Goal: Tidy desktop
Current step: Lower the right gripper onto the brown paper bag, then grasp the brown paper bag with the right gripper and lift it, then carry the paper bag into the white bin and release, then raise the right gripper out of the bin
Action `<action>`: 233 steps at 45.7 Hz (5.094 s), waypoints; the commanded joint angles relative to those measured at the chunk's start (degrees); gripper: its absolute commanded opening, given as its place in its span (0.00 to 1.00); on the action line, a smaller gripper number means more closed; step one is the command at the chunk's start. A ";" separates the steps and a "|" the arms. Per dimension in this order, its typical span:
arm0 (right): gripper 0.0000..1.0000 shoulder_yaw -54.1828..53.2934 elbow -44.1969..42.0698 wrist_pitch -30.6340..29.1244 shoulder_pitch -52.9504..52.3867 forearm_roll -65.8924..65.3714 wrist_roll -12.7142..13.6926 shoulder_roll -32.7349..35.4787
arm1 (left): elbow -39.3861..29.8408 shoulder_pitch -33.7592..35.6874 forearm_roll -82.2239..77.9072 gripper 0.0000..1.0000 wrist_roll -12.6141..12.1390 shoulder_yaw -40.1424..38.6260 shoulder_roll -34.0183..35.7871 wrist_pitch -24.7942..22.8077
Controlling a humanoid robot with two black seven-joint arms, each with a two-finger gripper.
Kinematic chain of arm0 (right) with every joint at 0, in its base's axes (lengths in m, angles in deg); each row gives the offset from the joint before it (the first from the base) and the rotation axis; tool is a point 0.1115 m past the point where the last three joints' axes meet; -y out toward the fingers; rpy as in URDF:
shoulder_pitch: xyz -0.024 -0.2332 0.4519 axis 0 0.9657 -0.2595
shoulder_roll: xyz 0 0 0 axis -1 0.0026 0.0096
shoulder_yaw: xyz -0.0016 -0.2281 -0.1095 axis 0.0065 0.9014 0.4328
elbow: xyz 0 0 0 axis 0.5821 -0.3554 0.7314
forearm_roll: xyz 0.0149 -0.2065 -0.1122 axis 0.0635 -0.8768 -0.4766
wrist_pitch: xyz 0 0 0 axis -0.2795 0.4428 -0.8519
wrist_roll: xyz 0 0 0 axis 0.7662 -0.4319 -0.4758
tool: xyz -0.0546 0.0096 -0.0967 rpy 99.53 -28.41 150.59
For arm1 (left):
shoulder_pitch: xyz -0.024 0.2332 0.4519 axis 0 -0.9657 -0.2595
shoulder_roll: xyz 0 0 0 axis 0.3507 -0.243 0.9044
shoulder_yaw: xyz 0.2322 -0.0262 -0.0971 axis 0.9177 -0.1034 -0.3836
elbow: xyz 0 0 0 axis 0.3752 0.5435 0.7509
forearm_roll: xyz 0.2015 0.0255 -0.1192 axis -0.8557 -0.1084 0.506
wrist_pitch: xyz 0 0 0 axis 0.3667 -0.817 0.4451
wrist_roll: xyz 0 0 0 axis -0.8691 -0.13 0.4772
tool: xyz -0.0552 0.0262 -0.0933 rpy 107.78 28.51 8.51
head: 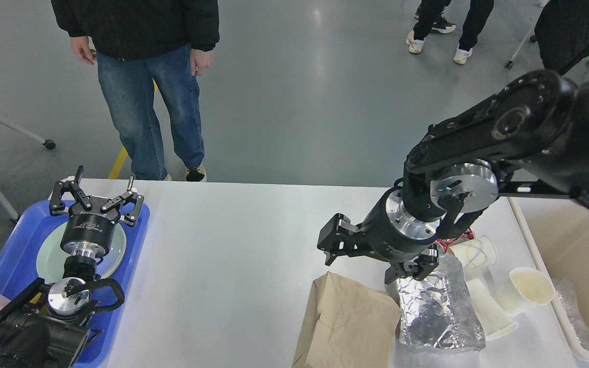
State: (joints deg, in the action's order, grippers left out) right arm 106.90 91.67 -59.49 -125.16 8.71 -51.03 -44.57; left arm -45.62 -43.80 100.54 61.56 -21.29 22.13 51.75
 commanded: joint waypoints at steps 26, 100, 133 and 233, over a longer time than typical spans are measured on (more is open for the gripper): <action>1.00 -4.96 -17.41 14.77 28.61 -14.68 1.38 -16.25 | 0.01 0.09 0.00 0.96 -0.17 0.18 0.01 -0.34; 0.00 -7.42 -23.66 7.66 36.10 -14.96 2.53 -15.46 | 0.01 0.09 0.00 0.96 -0.35 0.18 0.01 -0.42; 0.00 10.67 -14.87 -24.17 -12.68 -7.91 -2.13 3.79 | 0.01 0.09 0.00 0.96 -0.34 0.18 0.09 -0.42; 0.00 2.07 -90.98 28.65 90.05 -16.26 -2.39 11.79 | 0.10 0.00 0.08 0.96 0.01 0.09 0.09 -0.34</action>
State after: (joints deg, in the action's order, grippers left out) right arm 108.98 0.69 -30.83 -35.47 -7.55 -53.42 -32.32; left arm -45.52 -43.81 100.61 61.56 -21.20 22.22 51.40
